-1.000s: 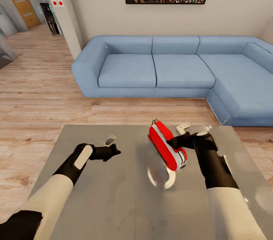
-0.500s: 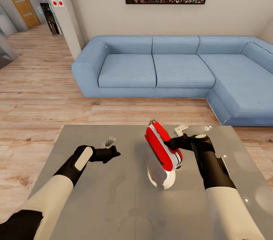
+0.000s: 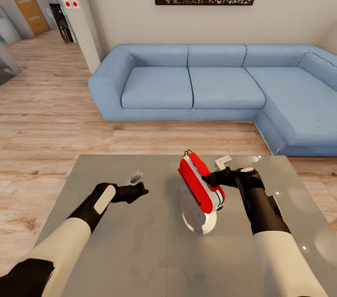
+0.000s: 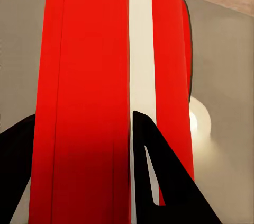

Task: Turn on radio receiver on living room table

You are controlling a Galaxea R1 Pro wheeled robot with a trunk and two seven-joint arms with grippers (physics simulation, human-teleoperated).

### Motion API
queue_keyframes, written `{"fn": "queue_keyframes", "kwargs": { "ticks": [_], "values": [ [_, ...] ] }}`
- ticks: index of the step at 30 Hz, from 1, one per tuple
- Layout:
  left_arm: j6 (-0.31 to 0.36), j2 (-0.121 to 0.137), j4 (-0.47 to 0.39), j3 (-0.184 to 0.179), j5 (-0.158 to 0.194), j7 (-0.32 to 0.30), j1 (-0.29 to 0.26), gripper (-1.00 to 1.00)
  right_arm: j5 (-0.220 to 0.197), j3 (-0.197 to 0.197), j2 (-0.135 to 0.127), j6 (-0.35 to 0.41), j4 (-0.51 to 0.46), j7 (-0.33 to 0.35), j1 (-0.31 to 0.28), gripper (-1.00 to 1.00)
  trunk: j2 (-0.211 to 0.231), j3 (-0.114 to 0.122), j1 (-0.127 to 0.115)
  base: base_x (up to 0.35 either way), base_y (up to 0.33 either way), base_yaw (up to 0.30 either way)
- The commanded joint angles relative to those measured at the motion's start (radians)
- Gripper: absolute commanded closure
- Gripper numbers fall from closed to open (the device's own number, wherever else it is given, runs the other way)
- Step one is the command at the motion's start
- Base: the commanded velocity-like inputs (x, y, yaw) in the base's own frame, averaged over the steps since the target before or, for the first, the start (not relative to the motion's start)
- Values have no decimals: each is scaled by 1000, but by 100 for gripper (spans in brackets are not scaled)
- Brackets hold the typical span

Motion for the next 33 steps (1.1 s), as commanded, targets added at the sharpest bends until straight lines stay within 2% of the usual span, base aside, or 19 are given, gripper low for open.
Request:
{"fn": "queue_keyframes", "kwargs": {
  "ticks": [1,4,8,27,33],
  "values": [
    [-1,-1,0,-9,-8,-13,0,100,-5,0,1,1,1,-1,0,100,0,0,0,0,0,0],
    [-1,-1,1,-25,-18,-28,0,100,-5,0,4,0,23,-13,0,100,0,0,0,0,0,0],
    [-3,-2,1,-34,-22,-35,0,100,-7,0,9,-57,95,-73,0,100,0,0,0,0,0,0],
    [-4,5,2,-36,-22,-39,0,100,-13,-2,12,-117,145,-93,0,100,0,0,0,0,0,0],
    [-3,16,-3,-34,-23,-40,0,100,-13,-3,14,-202,203,-157,0,100,0,0,0,0,0,0]
  ]
}}
